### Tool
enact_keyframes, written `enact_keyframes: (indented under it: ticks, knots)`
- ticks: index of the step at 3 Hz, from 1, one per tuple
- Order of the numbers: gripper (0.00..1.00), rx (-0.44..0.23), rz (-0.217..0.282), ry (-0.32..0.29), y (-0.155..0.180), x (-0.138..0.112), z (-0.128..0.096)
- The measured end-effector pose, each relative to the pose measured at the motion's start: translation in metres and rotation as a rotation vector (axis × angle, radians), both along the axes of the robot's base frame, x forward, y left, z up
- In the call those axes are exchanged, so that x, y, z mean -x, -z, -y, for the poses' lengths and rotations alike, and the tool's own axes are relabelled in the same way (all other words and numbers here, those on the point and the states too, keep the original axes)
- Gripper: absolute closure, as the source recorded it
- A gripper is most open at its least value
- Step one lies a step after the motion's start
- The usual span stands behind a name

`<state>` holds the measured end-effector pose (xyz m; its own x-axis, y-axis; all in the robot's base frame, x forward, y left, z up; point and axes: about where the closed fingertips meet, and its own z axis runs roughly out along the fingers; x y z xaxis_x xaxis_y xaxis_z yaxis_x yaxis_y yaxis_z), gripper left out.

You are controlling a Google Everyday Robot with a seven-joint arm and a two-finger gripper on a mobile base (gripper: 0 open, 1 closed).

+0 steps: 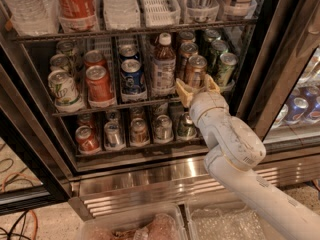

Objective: Pick orange can from middle shelf of fridge

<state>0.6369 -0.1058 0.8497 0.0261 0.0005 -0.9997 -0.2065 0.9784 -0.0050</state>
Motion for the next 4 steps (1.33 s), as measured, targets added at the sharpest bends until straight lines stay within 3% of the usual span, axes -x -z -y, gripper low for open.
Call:
enact_keyframes:
  ticks: [2,4]
  knots:
    - [0.37,0.007,0.001,0.033,0.002,-0.02,0.011]
    - [0.36,0.007,0.016,0.029,-0.002,-0.04,0.005]
